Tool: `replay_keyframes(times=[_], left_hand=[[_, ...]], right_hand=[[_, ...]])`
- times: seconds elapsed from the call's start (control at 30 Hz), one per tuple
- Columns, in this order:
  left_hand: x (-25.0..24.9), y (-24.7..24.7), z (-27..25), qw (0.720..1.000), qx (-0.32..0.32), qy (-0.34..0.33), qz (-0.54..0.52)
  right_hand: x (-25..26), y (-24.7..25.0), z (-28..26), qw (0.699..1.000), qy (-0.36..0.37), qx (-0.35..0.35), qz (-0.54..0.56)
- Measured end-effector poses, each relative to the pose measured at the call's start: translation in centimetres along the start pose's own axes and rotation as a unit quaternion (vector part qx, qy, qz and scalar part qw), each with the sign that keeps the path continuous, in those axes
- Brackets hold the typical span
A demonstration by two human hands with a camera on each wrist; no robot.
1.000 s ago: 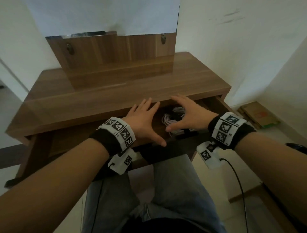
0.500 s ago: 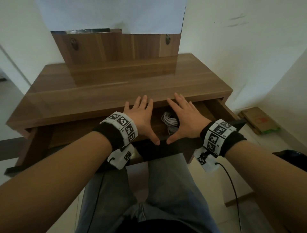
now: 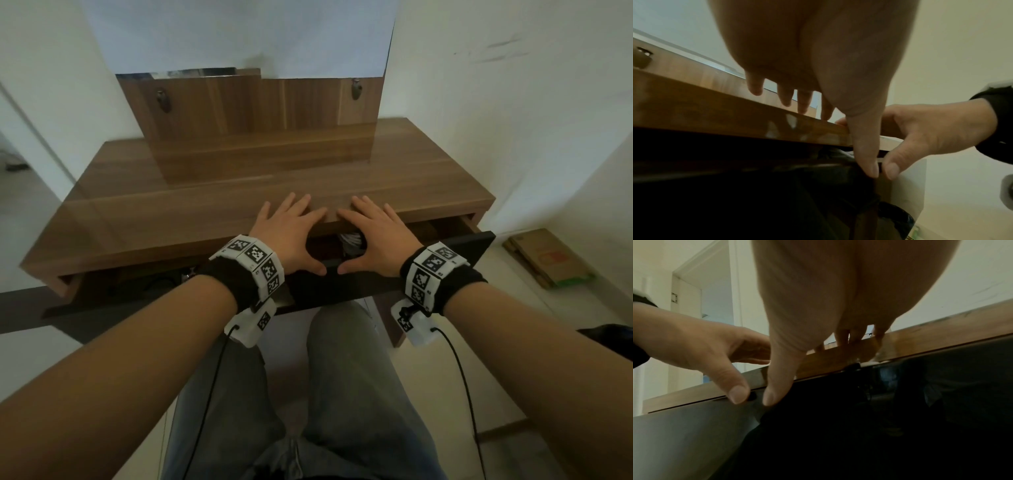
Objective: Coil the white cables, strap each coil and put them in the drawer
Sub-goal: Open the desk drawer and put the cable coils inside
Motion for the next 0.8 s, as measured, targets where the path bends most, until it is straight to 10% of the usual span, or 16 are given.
replay_keyframes(times=[0.8], left_hand=[[0.9, -2.3, 1.2, 0.980, -0.197, 0.019, -0.003]], right_hand=[[1.2, -2.4, 2.3, 0.963, -0.072, -0.256, -0.032]])
Point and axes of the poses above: each hand's wrist, its own z-axis towards the middle knuckle, its own y-axis out of the back of the hand, x = y × z, the point moved 3 cm from there along z, towards the middle knuckle, and after that the axes turned 2 degrees about -z, right-handed, at the moved point
